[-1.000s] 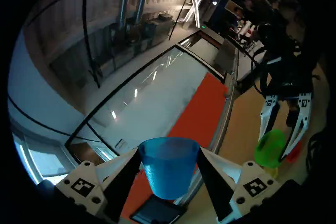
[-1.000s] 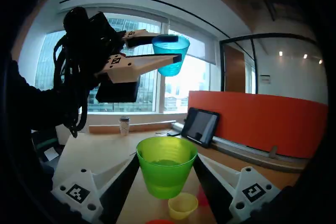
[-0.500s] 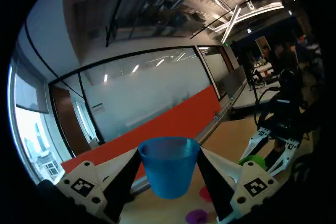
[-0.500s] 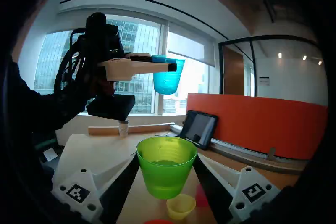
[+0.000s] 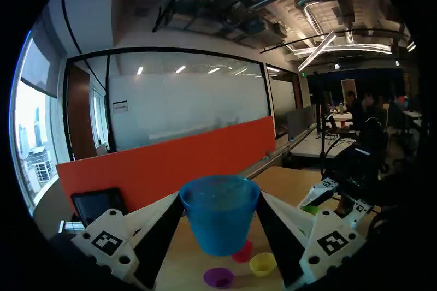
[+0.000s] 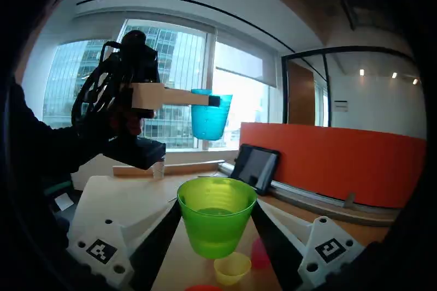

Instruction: Pour water

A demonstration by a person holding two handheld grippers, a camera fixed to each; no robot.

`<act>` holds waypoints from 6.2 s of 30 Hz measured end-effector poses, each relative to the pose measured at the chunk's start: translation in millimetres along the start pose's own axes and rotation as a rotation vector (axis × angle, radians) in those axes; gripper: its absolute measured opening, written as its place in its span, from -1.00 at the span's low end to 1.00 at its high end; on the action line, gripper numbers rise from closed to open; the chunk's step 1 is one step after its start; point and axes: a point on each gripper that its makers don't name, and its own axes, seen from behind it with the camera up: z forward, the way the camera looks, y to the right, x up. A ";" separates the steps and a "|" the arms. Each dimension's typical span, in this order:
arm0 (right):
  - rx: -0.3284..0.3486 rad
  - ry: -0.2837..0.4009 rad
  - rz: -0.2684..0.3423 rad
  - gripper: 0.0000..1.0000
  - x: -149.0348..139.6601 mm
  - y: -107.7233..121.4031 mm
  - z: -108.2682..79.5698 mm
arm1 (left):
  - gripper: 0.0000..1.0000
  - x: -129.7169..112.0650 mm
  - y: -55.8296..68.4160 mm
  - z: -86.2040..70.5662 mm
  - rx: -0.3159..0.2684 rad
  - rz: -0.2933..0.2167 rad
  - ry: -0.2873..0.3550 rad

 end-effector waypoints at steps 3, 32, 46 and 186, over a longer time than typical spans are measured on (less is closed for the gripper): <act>-0.012 -0.008 -0.002 0.80 -1.0 4.5 -3.3 | 0.76 -11.5 -0.8 -2.1 0.002 -0.007 -0.014; -0.218 -0.100 -0.029 0.80 -14.3 80.3 -75.7 | 0.78 -116.8 16.4 -26.4 -0.006 -0.071 -0.121; -0.256 -0.127 -0.020 0.80 -18.0 98.8 -90.7 | 0.79 -143.4 25.3 -31.2 -0.019 -0.045 -0.167; -0.295 -0.546 0.132 0.99 -198.3 79.2 -150.4 | 0.94 -330.5 62.2 -102.8 -0.038 -0.083 -0.570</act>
